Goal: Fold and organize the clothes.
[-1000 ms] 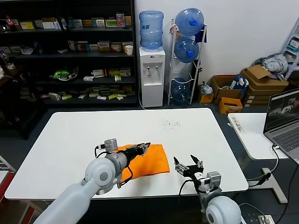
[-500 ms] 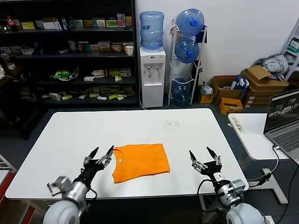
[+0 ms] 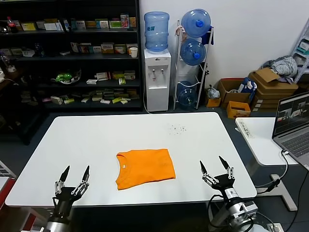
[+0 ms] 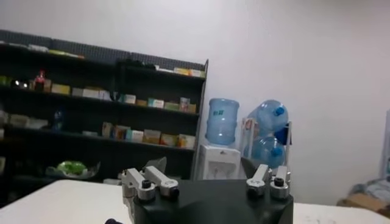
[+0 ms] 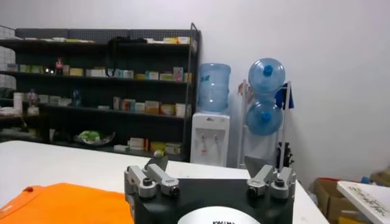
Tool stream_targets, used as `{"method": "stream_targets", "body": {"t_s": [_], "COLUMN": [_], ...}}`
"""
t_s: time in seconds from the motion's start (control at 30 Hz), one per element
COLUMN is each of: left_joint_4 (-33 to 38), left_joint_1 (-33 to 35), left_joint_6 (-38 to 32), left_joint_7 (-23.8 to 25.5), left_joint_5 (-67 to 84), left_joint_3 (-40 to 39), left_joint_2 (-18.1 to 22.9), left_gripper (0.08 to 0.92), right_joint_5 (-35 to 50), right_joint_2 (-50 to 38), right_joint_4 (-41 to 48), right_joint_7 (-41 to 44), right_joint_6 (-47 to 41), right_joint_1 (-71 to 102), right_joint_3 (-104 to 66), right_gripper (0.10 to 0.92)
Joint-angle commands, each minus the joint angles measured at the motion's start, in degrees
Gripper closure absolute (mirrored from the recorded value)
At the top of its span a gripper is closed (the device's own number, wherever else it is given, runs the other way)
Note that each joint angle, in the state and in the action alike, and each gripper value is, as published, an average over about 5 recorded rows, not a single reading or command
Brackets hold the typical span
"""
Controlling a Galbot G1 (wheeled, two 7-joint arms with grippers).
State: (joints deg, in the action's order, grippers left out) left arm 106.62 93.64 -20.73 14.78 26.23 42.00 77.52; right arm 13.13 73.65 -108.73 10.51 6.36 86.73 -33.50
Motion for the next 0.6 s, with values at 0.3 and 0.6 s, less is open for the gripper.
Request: {"method": "stream_targets", "body": {"t_s": [0.3, 0.6], "left_joint_4": [-0.88, -1.65], "left_joint_1": [4.69, 4.9], "left_joint_6": [-7.96, -8.95], "left_joint_7": [3.99, 4.21], "left_joint_5": [-4.96, -5.33], "left_joint_3": [4.99, 4.97], "left_joint_2": [5.4, 5.31], "left_gripper": [0.177, 0.177], "right_joint_5": [-3.76, -3.68], "right_joint_2": [2.01, 1.82], "right_joint_4": [0.55, 0.91], "right_joint_7": [2.17, 2.29], "right_joint_6": [4.68, 4.72], "right_joint_1": [1.35, 0.74], "right_joint_3": [-1.1, -0.75], "right_gripper": [0.203, 0.203]}}
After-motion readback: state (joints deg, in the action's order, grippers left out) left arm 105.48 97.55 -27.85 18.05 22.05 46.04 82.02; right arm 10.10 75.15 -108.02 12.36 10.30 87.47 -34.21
